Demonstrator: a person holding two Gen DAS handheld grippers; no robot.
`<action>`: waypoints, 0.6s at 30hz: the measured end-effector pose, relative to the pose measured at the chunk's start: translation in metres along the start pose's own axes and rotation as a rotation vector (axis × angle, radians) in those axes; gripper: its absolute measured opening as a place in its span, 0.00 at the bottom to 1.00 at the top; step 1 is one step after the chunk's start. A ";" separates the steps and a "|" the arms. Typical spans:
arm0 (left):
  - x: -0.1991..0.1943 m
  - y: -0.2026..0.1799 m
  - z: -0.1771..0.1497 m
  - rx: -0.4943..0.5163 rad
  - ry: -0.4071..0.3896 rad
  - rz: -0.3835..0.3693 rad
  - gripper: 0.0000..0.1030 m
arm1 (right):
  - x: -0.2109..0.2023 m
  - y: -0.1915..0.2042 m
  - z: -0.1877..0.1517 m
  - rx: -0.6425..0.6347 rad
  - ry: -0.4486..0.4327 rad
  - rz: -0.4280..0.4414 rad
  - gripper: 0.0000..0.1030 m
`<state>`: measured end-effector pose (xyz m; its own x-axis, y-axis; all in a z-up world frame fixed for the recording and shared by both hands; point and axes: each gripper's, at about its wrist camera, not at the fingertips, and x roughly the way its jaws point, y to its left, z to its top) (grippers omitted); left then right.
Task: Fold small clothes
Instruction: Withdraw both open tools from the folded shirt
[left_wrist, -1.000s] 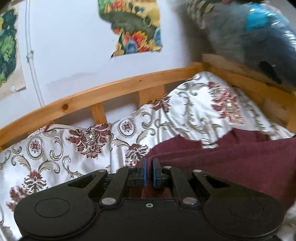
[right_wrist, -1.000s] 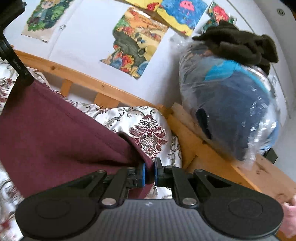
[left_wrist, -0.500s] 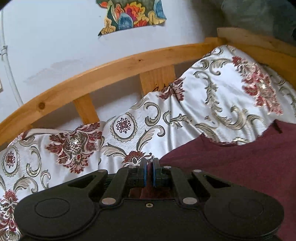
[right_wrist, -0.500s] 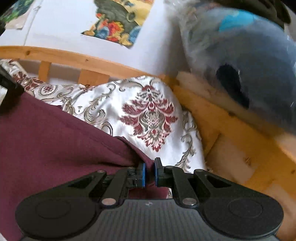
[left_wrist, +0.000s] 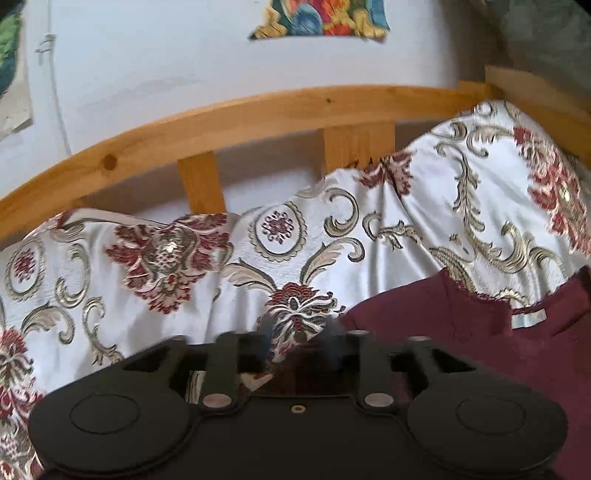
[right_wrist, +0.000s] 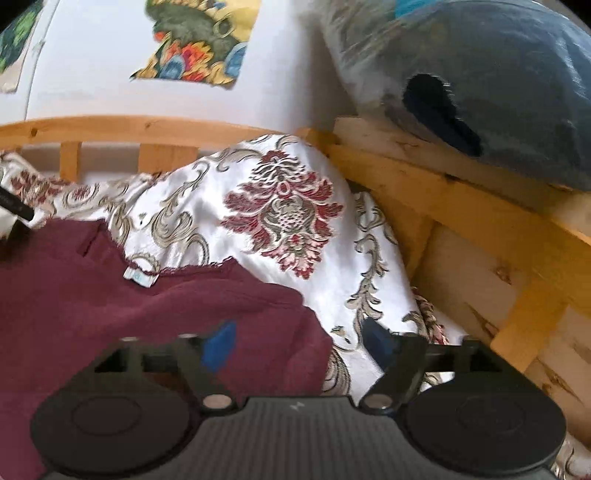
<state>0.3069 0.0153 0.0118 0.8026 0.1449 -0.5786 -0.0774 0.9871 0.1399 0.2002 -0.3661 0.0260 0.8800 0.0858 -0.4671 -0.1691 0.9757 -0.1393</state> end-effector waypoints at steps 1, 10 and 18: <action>-0.006 0.002 -0.002 -0.014 -0.008 0.004 0.64 | -0.002 0.000 0.000 0.002 -0.001 -0.001 0.94; -0.050 0.008 -0.059 -0.099 -0.001 -0.007 0.87 | -0.030 0.017 -0.029 -0.062 0.072 -0.087 1.00; -0.053 -0.003 -0.090 0.016 0.050 0.052 0.91 | -0.037 0.015 -0.038 -0.040 0.157 -0.129 1.00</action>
<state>0.2113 0.0106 -0.0298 0.7675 0.1994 -0.6093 -0.1085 0.9771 0.1831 0.1485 -0.3622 0.0081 0.8160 -0.0748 -0.5731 -0.0796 0.9676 -0.2396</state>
